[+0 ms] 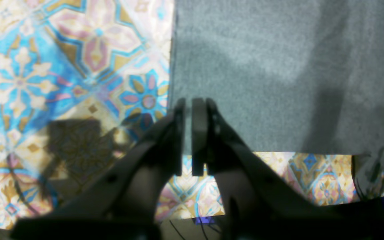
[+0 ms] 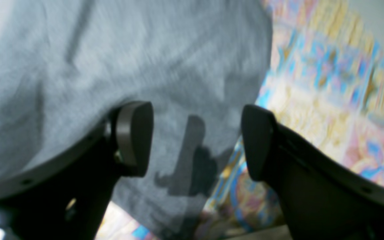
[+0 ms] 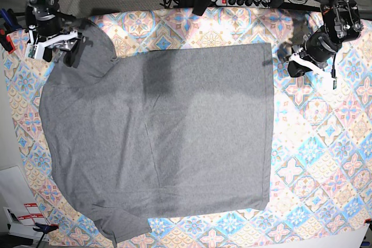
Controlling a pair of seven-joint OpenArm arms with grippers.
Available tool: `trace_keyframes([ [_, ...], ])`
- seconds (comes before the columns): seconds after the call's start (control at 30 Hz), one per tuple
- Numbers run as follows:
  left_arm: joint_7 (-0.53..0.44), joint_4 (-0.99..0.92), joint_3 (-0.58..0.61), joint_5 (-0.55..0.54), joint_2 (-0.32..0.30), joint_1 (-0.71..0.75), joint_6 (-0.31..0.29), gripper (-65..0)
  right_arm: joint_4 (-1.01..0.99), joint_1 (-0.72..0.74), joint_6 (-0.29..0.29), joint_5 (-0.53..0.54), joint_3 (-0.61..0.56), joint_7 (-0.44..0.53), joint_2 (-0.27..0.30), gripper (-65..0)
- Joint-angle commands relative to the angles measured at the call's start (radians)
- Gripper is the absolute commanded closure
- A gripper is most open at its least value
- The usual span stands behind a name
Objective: Fold the T-shirt properly
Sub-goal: 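Move right gripper to the sleeve corner, left gripper to the hem corner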
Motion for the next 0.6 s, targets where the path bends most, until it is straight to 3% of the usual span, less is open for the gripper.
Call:
trace_keyframes([
  [0.0,-0.014,0.015,-0.007,-0.008,-0.011,-0.001,-0.001,-4.0,0.002,0.006,0.026,0.022,0.021,0.010,0.013,-41.3],
  [0.1,-0.014,0.015,-0.007,-0.008,-0.011,-0.001,-0.001,-4.0,-0.047,0.016,0.075,0.067,0.033,-0.027,0.012,-41.3],
  [0.3,-0.014,0.015,-0.008,-0.007,-0.011,-0.001,-0.001,-4.0,-0.184,0.029,0.085,0.113,0.030,-0.029,0.010,-41.3],
  [0.57,-0.014,0.015,-0.008,-0.007,-0.011,-0.001,-0.001,-4.0,-0.290,0.088,0.204,0.115,0.031,-0.030,-0.017,-41.3],
])
